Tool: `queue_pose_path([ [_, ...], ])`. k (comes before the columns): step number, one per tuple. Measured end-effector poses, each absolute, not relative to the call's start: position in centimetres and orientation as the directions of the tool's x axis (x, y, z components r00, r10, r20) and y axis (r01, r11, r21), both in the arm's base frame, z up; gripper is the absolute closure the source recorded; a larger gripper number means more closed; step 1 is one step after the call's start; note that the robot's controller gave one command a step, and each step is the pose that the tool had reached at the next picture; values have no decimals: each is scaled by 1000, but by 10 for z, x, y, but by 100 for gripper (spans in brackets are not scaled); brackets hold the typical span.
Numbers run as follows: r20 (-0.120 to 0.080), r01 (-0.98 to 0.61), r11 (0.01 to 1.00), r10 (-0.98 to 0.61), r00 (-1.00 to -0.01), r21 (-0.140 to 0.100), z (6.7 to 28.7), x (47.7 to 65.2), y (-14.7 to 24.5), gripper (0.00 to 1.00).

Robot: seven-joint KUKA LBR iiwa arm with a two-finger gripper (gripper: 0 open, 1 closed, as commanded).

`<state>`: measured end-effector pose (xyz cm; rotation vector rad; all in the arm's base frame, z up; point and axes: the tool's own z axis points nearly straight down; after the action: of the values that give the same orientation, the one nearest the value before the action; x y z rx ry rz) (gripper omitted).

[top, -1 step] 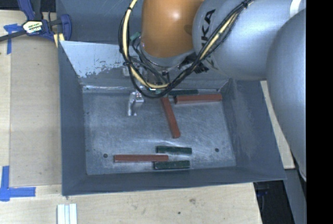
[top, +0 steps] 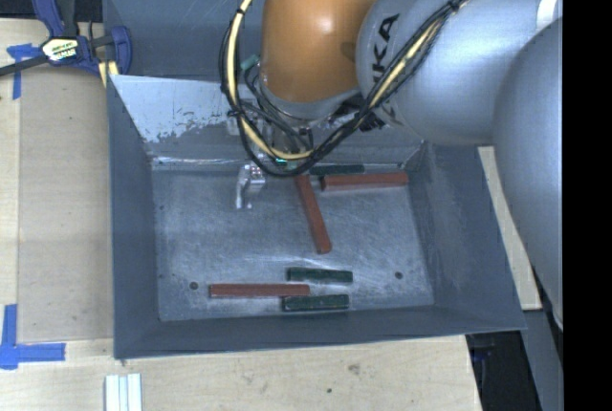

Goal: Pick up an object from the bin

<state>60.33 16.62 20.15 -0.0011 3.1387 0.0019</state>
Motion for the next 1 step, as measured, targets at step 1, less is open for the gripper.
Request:
queue_pose_path([
  [1,-9,-37,999,-37,-999,1,153,571,191,0],
])
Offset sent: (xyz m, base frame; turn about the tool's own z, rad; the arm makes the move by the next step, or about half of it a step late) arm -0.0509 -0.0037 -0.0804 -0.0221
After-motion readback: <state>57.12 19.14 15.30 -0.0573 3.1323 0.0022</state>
